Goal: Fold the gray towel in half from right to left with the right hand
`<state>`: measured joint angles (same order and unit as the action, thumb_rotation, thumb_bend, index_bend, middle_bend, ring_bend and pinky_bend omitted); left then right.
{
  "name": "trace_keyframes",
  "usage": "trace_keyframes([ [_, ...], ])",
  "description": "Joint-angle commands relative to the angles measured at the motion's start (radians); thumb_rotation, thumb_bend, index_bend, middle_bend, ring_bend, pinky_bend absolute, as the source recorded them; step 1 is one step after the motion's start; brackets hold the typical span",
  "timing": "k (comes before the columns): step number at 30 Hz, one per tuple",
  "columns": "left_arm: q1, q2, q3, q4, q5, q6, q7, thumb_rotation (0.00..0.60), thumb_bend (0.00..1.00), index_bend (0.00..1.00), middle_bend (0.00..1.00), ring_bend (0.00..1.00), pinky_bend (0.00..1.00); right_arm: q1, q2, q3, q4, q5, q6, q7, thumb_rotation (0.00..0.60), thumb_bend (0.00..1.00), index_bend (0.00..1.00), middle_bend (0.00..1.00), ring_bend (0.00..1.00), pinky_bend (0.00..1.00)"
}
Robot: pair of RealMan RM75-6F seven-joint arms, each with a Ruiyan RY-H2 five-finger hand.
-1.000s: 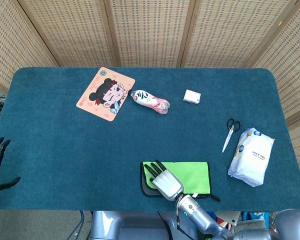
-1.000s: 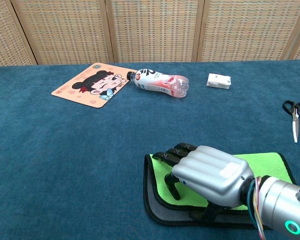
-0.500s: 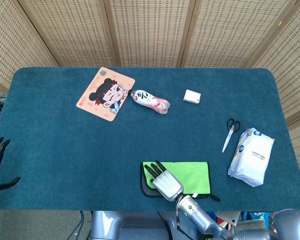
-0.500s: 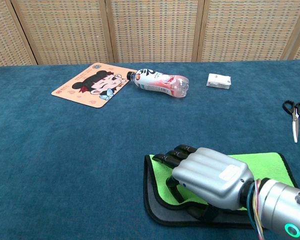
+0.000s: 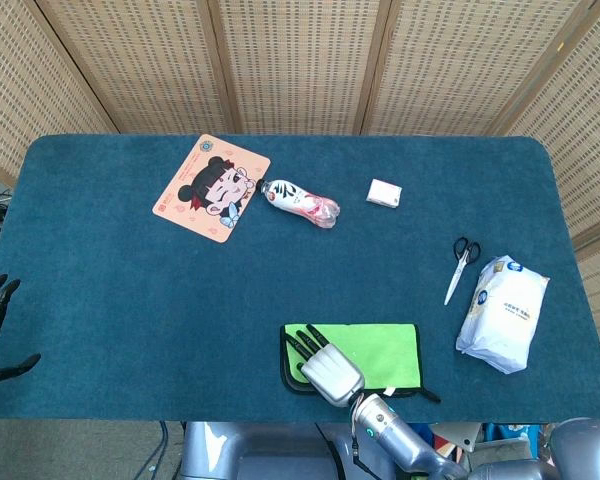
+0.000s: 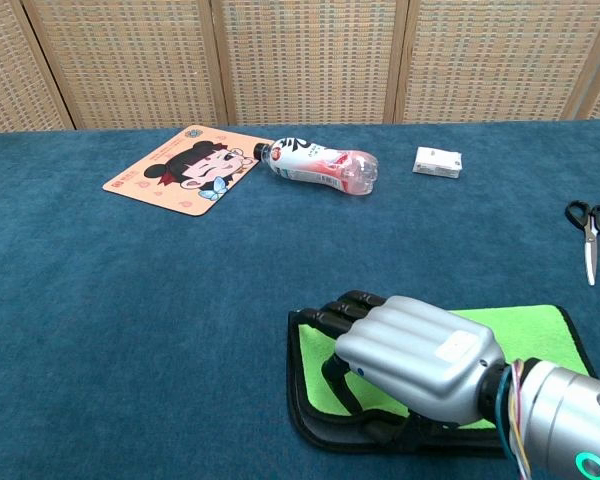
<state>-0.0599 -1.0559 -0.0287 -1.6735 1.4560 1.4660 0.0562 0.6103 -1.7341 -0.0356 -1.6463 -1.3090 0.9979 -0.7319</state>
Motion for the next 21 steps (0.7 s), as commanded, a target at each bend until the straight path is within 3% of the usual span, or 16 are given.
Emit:
trace_keyframes([
  [1, 0.000, 0.000, 0.000, 0.000, 0.000, 0.000, 0.000, 0.600, 0.08, 0.00, 0.00, 0.00, 0.00, 0.001, 0.003, -0.001, -0.010, -0.005, -0.003, 0.007, 0.600, 0.47, 0.56, 0.00, 0.00, 0.00],
  [15, 0.000, 0.003, -0.001, -0.001, -0.003, -0.001, -0.004, 0.600, 0.08, 0.00, 0.00, 0.00, 0.00, 0.001, -0.009, -0.015, -0.015, -0.007, -0.009, -0.016, 0.600, 0.45, 0.55, 0.00, 0.00, 0.00],
  [19, 0.000, -0.009, 0.007, 0.048, 0.018, -0.003, -0.056, 0.600, 0.08, 0.00, 0.00, 0.00, 0.00, 0.002, -0.005, -0.015, -0.017, 0.001, -0.014, -0.019, 0.600, 0.15, 0.22, 0.00, 0.00, 0.00],
  [21, -0.001, 0.000, 0.002, 0.024, 0.026, 0.010, -0.043, 0.600, 0.08, 0.00, 0.00, 0.00, 0.00, 0.004, 0.003, -0.016, -0.027, 0.003, -0.020, -0.013, 0.600, 0.07, 0.08, 0.00, 0.00, 0.00],
])
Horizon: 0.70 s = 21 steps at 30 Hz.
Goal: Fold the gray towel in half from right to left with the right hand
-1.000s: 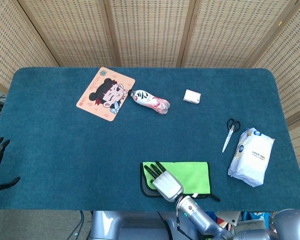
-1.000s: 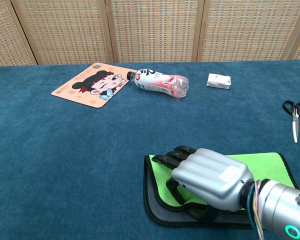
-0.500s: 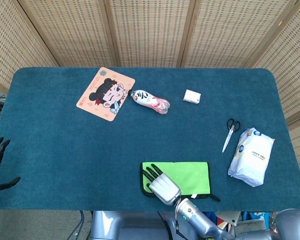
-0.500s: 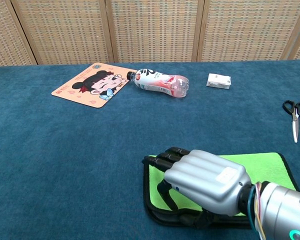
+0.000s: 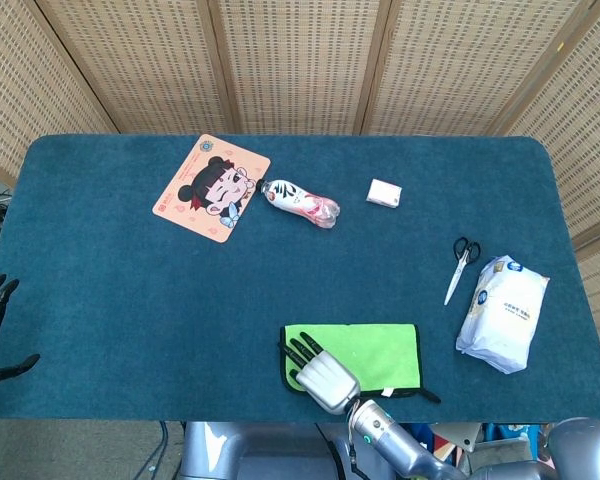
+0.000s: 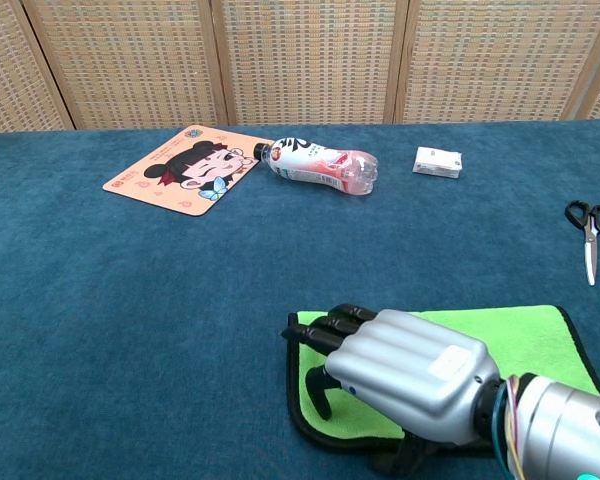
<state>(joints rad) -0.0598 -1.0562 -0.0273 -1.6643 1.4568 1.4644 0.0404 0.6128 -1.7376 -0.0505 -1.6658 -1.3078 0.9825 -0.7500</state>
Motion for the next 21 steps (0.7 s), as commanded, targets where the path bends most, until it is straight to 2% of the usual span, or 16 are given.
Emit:
trace_keyframes([
  [1, -0.001, 0.001, 0.000, 0.011, 0.018, 0.007, -0.023, 0.600, 0.08, 0.00, 0.00, 0.00, 0.00, 0.002, 0.011, 0.000, -0.014, -0.001, -0.005, 0.011, 0.600, 0.06, 0.05, 0.00, 0.00, 0.00],
  [3, -0.001, 0.000, -0.001, 0.010, 0.012, 0.005, -0.014, 0.600, 0.08, 0.00, 0.00, 0.00, 0.00, 0.002, 0.022, 0.002, -0.031, -0.011, -0.001, 0.027, 0.600, 0.05, 0.02, 0.00, 0.00, 0.00],
  [7, 0.001, -0.002, -0.001, 0.008, 0.008, 0.007, -0.006, 0.600, 0.08, 0.00, 0.00, 0.00, 0.00, 0.000, 0.056, 0.007, -0.067, -0.040, 0.018, 0.050, 0.600, 0.04, 0.02, 0.00, 0.00, 0.00],
  [12, 0.002, 0.000, -0.002, 0.003, 0.003, 0.007, 0.000, 0.600, 0.08, 0.00, 0.00, 0.00, 0.00, 0.001, 0.153, 0.025, -0.108, -0.106, 0.060, 0.096, 0.600, 0.04, 0.02, 0.00, 0.00, 0.00],
  [18, 0.005, 0.002, 0.001, -0.003, 0.011, 0.014, 0.004, 0.600, 0.08, 0.00, 0.00, 0.00, 0.00, -0.005, 0.291, 0.041, -0.068, -0.220, 0.128, 0.244, 0.600, 0.04, 0.02, 0.00, 0.00, 0.00],
  [21, 0.007, 0.003, 0.003, -0.005, 0.016, 0.019, 0.005, 0.600, 0.08, 0.00, 0.00, 0.00, 0.00, -0.034, 0.361, 0.032, -0.007, -0.289, 0.208, 0.338, 0.600, 0.04, 0.02, 0.00, 0.00, 0.00],
])
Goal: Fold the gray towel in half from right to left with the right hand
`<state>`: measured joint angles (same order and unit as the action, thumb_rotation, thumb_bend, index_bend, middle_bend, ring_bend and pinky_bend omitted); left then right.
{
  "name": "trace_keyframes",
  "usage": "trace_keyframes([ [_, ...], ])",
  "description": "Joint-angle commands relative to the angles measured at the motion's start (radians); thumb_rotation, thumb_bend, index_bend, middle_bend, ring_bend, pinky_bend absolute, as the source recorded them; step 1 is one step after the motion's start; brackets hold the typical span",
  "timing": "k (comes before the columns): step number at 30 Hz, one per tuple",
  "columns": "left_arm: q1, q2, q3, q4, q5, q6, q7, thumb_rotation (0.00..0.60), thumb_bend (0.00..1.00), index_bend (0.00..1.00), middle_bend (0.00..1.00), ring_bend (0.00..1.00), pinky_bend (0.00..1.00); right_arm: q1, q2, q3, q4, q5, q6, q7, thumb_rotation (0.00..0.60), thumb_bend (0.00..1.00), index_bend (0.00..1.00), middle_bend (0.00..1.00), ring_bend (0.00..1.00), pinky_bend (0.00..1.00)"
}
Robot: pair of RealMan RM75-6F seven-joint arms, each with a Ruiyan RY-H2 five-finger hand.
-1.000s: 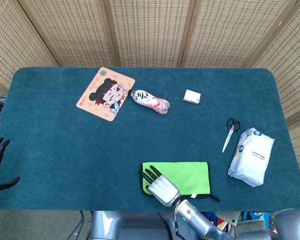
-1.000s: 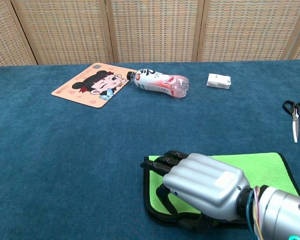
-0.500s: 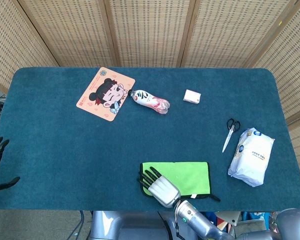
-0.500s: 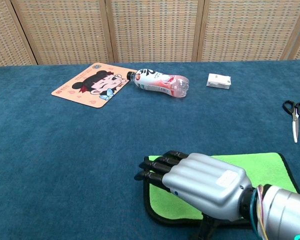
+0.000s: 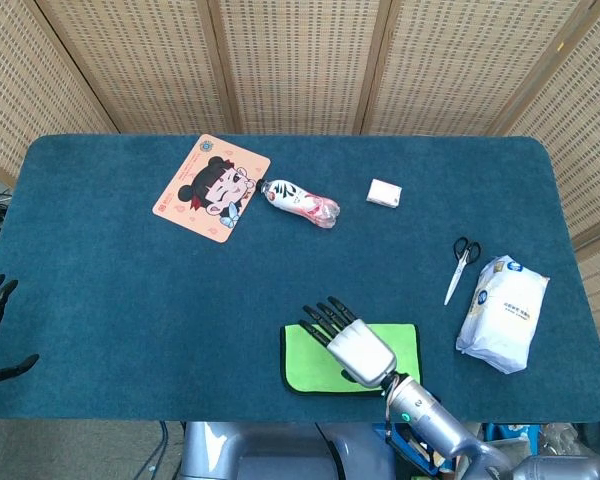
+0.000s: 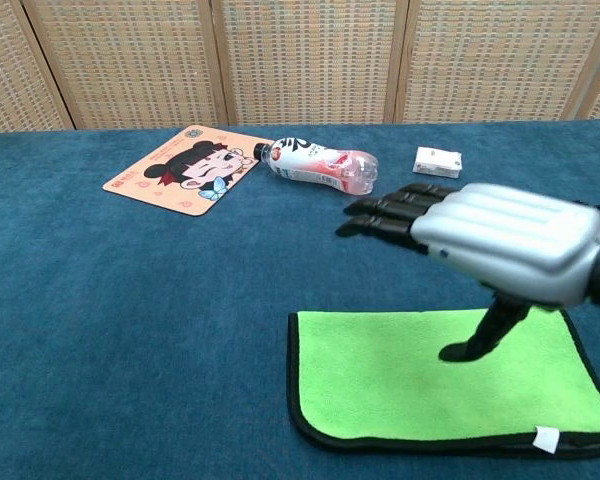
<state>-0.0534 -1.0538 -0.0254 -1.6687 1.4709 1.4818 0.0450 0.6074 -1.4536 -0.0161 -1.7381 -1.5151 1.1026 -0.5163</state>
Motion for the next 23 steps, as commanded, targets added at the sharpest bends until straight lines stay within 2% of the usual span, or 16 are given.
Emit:
trace_keyframes([
  [1, 0.001, 0.000, 0.001, -0.001, 0.003, 0.003, 0.000, 0.600, 0.08, 0.00, 0.00, 0.00, 0.00, -0.043, 0.096, -0.009, 0.087, -0.100, 0.117, 0.140, 0.600, 0.04, 0.02, 0.00, 0.00, 0.00],
  [6, 0.005, 0.000, 0.005, -0.003, 0.017, 0.014, -0.002, 0.600, 0.08, 0.00, 0.00, 0.00, 0.00, -0.143, 0.162, -0.038, 0.174, -0.105, 0.248, 0.281, 0.600, 0.04, 0.01, 0.00, 0.00, 0.00],
  [11, 0.009, -0.002, 0.006, -0.002, 0.025, 0.024, -0.001, 0.600, 0.08, 0.00, 0.00, 0.00, 0.00, -0.254, 0.207, -0.060, 0.187, -0.064, 0.350, 0.376, 0.600, 0.00, 0.00, 0.00, 0.00, 0.00],
  [19, 0.020, -0.007, 0.013, -0.008, 0.052, 0.052, 0.011, 0.600, 0.08, 0.00, 0.00, 0.00, 0.00, -0.390, 0.289, -0.088, 0.081, -0.045, 0.478, 0.405, 0.600, 0.00, 0.00, 0.00, 0.00, 0.00],
  [23, 0.026, -0.006, 0.017, -0.010, 0.061, 0.063, 0.010, 0.600, 0.08, 0.00, 0.00, 0.00, 0.00, -0.426, 0.313, -0.090, 0.043, -0.059, 0.514, 0.422, 0.600, 0.00, 0.00, 0.00, 0.00, 0.00],
])
